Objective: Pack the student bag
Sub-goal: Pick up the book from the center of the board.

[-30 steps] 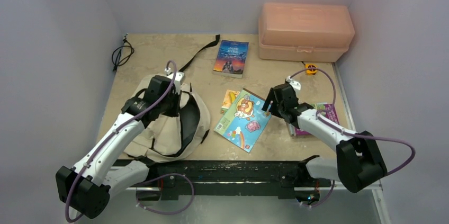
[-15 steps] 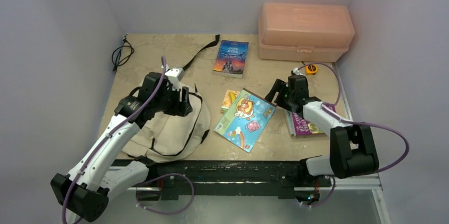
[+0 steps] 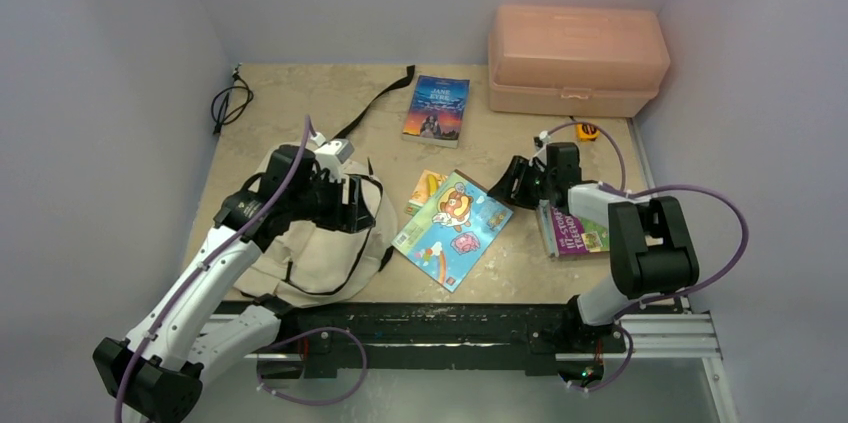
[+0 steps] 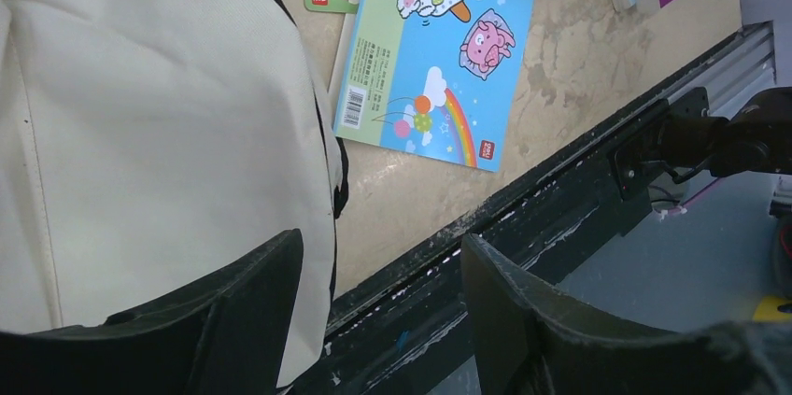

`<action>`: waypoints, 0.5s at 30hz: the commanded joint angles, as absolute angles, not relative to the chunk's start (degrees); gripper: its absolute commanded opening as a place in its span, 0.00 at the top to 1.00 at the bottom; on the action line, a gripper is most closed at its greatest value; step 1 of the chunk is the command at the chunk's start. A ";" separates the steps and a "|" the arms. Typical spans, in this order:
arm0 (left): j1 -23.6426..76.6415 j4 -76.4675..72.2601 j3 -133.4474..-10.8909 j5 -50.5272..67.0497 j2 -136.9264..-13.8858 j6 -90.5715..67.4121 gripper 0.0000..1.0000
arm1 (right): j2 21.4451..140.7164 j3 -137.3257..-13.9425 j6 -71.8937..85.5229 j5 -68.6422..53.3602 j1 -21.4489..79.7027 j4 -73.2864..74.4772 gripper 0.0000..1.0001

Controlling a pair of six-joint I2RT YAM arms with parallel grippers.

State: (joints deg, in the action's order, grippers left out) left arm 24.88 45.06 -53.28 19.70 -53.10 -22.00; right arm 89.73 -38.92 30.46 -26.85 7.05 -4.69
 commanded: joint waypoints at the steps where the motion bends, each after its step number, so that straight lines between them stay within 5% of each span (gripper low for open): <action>1: 25.14 45.58 -54.23 21.57 -52.74 -21.50 0.37 | 89.47 -39.87 24.96 -27.46 6.88 -2.25 0.40; 7: 25.14 45.23 -54.59 22.17 -53.30 -21.49 0.37 | 94.81 -42.99 20.26 -33.05 6.88 1.57 0.50; 15: 25.14 45.84 -54.47 22.00 -53.04 -21.19 0.38 | 94.41 -46.17 19.26 -32.20 6.86 6.45 1.00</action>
